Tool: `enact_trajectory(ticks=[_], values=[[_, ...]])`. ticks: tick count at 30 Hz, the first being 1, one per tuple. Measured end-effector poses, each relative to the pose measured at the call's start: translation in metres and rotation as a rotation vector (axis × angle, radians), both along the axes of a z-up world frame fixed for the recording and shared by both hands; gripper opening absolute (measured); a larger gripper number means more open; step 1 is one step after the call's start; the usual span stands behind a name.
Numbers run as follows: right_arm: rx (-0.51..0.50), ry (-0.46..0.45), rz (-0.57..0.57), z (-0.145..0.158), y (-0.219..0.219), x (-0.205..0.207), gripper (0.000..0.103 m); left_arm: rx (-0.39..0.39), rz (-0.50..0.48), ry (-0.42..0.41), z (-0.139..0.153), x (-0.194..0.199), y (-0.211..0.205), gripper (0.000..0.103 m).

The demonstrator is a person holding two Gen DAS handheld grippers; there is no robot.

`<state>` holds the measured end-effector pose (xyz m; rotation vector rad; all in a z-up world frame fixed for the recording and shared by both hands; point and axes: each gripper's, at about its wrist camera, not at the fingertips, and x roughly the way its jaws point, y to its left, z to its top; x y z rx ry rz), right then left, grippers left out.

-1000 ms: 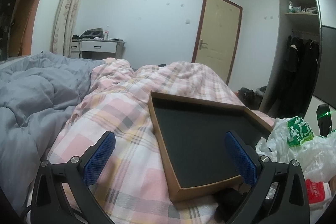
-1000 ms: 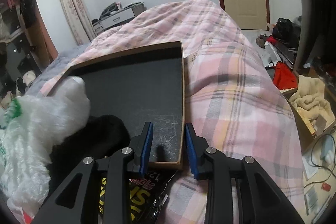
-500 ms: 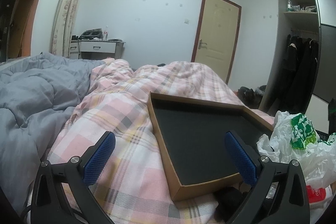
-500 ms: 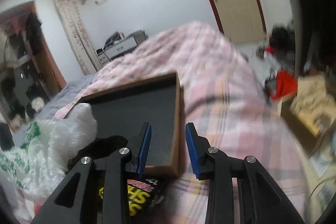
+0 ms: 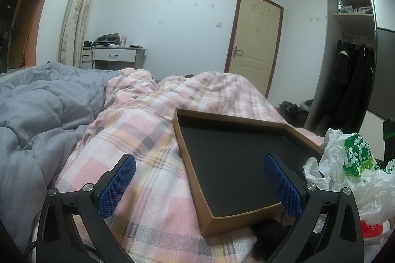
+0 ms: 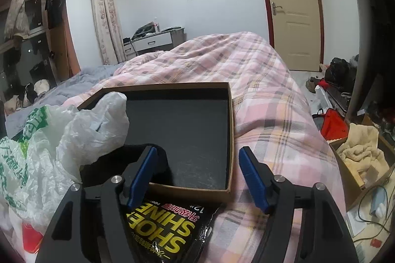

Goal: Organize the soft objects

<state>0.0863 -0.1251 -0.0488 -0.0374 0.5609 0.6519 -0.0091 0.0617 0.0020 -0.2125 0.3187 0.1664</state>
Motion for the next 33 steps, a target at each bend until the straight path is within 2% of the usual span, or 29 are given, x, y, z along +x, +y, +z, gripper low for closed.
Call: enact_trajectory(ticks=[33], values=[[0.021,0.011,-0.011,-0.0003,-0.0045,0.0006,0.069,0.000,0.000,0.001,0.0006,0.0002,-0.0004,0.103]])
